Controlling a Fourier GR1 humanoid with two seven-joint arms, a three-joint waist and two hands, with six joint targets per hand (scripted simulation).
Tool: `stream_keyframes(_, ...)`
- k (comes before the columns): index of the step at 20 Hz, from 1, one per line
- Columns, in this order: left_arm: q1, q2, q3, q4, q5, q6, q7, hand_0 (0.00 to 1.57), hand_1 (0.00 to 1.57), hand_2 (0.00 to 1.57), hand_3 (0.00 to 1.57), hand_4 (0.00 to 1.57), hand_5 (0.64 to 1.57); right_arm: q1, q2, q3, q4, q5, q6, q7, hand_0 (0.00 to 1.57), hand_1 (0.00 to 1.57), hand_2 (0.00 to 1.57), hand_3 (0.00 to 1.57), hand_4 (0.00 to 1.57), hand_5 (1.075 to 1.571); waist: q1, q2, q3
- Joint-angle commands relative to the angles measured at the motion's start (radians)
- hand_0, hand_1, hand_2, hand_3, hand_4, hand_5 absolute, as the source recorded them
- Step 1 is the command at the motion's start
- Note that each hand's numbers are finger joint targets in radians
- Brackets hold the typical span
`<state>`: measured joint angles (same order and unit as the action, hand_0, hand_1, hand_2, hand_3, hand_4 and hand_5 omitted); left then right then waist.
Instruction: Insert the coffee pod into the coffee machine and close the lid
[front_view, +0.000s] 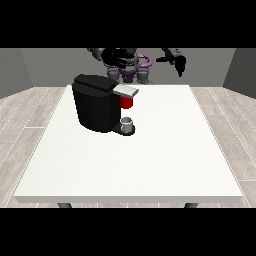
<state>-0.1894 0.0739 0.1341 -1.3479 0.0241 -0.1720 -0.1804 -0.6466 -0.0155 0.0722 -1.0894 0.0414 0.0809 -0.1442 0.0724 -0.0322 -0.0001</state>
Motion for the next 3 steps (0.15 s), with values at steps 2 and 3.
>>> stream_keyframes(2, 0.023, 0.002, 0.018, 0.03, 0.009, 0.008, -0.026, 0.0, 0.0, 0.0, 0.0, 0.19, 1.571, 0.145, 0.015, 0.033, -0.066, -0.068, -0.026, -0.04, 0.0, 0.0, 0.0, 0.0, 0.25, 1.571, -0.052, -0.02, 0.0001)
stream_keyframes(3, 0.041, 0.012, 0.027, 0.044, -0.002, 0.023, -0.001, 0.0, 0.0, 0.0, 0.0, 0.19, 1.571, 0.234, 0.015, 0.109, -0.095, -0.106, -0.072, -0.021, 0.0, 0.0, 0.0, 0.0, 0.16, 1.571, -0.065, -0.077, 0.0001)
